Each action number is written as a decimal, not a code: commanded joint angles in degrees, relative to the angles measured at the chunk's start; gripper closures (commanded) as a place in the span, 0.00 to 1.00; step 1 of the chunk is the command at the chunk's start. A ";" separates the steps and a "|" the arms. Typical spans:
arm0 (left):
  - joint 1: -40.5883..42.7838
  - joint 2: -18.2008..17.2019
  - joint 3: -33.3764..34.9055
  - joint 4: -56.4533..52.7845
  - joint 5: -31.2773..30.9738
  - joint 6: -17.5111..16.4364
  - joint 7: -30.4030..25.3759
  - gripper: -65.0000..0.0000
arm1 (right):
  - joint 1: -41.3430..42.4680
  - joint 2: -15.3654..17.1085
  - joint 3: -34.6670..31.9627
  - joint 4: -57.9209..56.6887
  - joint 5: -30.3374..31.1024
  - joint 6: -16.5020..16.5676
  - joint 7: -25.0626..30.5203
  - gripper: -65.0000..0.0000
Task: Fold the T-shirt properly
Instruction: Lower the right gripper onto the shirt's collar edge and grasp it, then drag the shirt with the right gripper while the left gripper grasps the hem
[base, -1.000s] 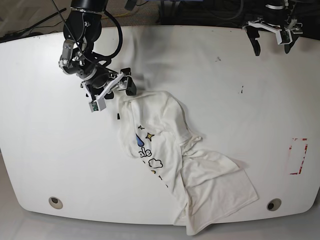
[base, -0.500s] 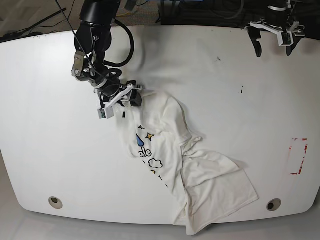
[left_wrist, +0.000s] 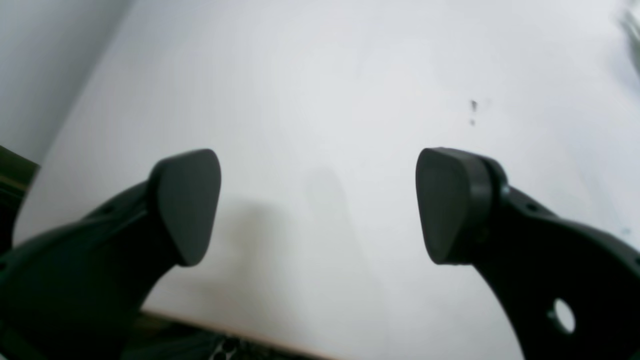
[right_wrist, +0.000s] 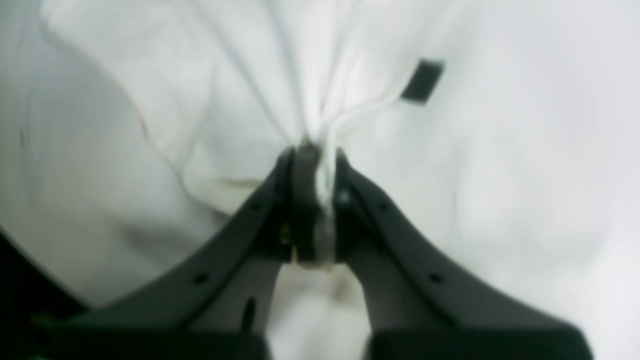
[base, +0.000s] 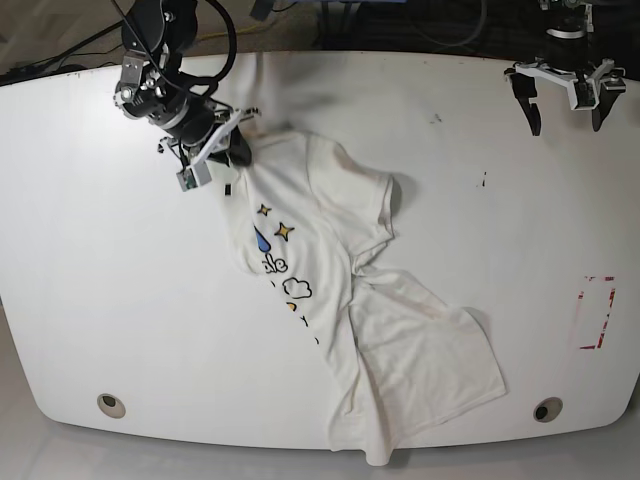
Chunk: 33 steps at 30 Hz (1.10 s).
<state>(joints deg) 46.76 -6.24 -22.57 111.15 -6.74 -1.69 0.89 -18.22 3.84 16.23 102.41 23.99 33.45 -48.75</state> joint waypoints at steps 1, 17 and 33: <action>-1.44 -0.31 -0.33 0.89 0.63 0.07 -1.63 0.11 | -1.87 3.33 0.25 4.71 1.02 1.32 0.53 1.00; -28.96 -0.31 2.13 -0.34 0.28 0.07 30.28 0.10 | -6.71 13.35 11.07 3.57 0.67 6.55 0.18 1.00; -59.73 4.61 7.49 -32.96 0.19 -0.02 33.53 0.10 | -6.44 11.94 11.42 3.30 0.67 6.55 0.18 1.00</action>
<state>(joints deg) -10.55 -1.26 -14.94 80.93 -6.17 -1.58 36.10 -24.91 14.94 27.33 104.88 23.88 39.70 -49.65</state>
